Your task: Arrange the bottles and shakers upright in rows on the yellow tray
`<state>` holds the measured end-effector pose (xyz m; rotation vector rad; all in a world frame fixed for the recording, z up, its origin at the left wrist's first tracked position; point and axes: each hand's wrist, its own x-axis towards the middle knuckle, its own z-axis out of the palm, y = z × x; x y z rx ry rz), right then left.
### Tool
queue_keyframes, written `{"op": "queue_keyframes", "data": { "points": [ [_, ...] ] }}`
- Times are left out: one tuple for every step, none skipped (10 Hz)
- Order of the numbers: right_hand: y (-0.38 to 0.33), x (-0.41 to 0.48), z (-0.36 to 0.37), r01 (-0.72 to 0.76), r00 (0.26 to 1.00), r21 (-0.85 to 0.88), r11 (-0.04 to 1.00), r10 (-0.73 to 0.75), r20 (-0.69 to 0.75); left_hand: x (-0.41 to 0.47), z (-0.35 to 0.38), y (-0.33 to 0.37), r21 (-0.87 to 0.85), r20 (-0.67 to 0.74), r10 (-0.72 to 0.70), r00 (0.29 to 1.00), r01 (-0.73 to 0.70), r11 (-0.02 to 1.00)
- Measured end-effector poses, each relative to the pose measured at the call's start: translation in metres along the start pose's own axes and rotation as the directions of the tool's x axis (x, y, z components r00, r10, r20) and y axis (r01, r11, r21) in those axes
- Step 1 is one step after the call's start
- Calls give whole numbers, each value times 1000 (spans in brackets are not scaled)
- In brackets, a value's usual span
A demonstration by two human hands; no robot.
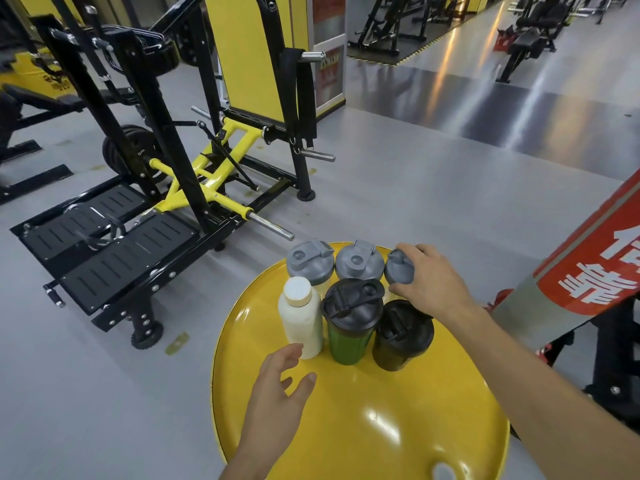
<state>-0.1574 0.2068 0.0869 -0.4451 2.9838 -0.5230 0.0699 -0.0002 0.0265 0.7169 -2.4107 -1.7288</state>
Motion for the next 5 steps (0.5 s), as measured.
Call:
{"op": "queue_keyframes", "data": {
  "points": [
    [1,0,2,4,1000,9,1000,-4,-4,1,0,0,-6,4,5,1000,-5,1000],
    [1,-1,1,-6,1000,12,1000,5,5,0,-2,0,-7,10,7,1000,-7,1000],
    [4,1,3,-4,999,20,1000,3,35,0,-5,2,-5,13,5,1000,-5,1000],
    [1,-4,-1,-35,999,1,999,35,28,0,-9,-2,-9,12,6,1000,-6,1000],
    [-3,-11,-4,-28,995,-13,1000,27,-101,2,-12,-3,-35,-6,16,1000,-16,999]
  ]
}}
